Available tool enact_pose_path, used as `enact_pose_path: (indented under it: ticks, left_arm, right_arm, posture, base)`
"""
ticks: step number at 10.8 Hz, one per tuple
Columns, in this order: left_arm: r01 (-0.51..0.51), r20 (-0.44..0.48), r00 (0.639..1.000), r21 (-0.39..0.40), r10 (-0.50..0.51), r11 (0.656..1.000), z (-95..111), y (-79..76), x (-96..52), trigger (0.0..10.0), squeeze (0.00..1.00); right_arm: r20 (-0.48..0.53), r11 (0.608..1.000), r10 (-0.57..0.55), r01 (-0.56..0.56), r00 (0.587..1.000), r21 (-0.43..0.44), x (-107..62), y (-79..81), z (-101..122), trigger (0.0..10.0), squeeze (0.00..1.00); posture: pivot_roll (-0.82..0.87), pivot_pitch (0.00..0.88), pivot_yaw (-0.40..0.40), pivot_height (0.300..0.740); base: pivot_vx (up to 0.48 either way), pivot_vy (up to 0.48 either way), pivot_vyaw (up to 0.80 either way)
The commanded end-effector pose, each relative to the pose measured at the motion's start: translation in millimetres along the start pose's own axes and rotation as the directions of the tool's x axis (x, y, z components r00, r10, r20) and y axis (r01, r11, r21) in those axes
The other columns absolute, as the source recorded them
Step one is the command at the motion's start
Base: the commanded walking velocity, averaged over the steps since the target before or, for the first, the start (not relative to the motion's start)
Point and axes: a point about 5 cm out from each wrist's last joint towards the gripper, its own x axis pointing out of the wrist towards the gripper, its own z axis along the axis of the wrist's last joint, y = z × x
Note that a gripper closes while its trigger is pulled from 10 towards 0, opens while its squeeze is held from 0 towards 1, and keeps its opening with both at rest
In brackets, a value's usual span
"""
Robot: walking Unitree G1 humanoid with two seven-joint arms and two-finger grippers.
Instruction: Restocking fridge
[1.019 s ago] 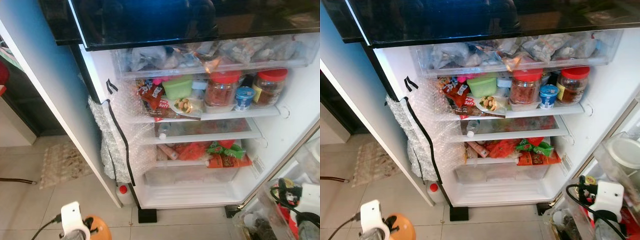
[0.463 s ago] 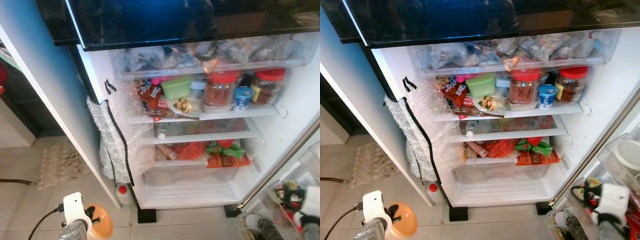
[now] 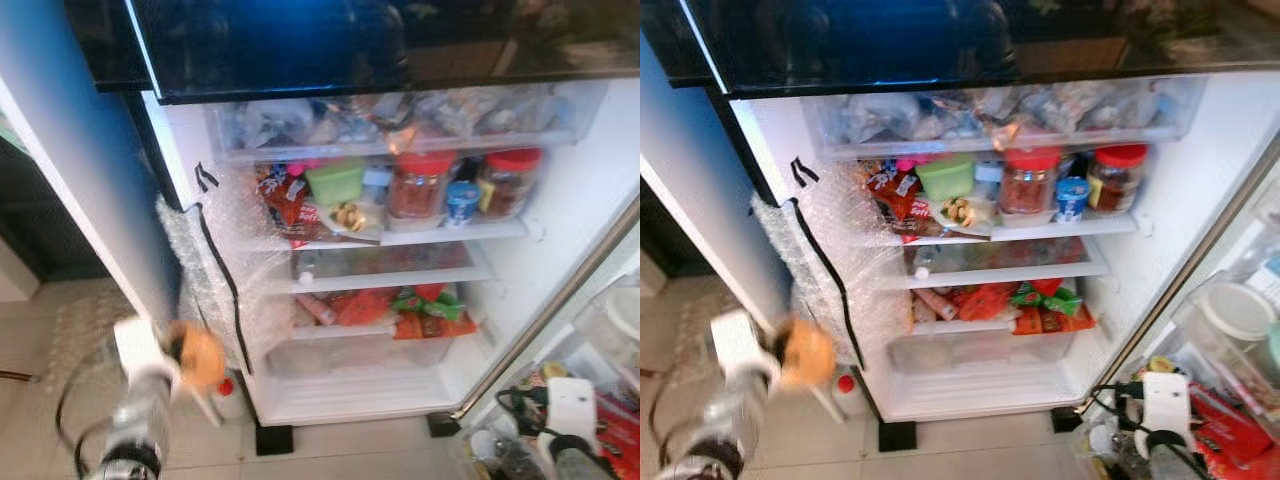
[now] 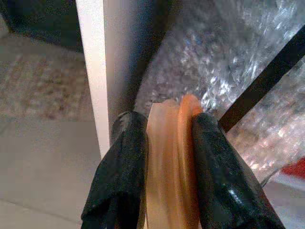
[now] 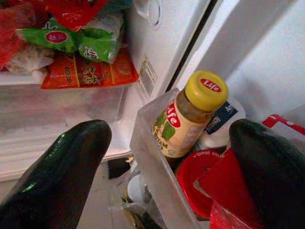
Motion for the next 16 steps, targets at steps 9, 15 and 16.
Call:
enact_pose_path:
  ticks: [9, 15, 16]
  left_arm:
    - [0.464, 0.136, 0.883, -0.111, -0.449, 0.879, 26.7, -106.0, -17.9, 10.0, 0.0]
    - [0.512, 0.115, 0.858, -0.113, -0.501, 0.851, 26.2, -125.5, -24.9, 10.0, 0.0]
    - [0.484, 0.101, 0.874, -0.089, -0.475, 0.871, 26.0, -119.7, -23.5, 10.0, 0.0]
  right_arm:
    - [0.272, 0.984, -0.173, 0.176, 0.947, 0.015, 6.6, -36.0, 52.7, 10.0, 0.0]
    - [-0.34, 0.854, 0.461, -0.514, 0.819, -0.081, -21.5, 65.6, -48.5, 10.0, 0.0]
    - [-0.431, 0.832, 0.464, -0.548, 0.774, -0.088, -31.0, 71.3, -64.2, 10.0, 0.0]
  posture:
    - [-0.12, 0.0, 0.081, 0.74]
    - [-0.13, 0.0, 0.087, 0.74]
    - [-0.12, 0.0, 0.085, 0.74]
  base:
    - [0.0, 0.0, 0.0]
    - [0.0, 0.0, 0.0]
    - [0.0, 0.0, 0.0]
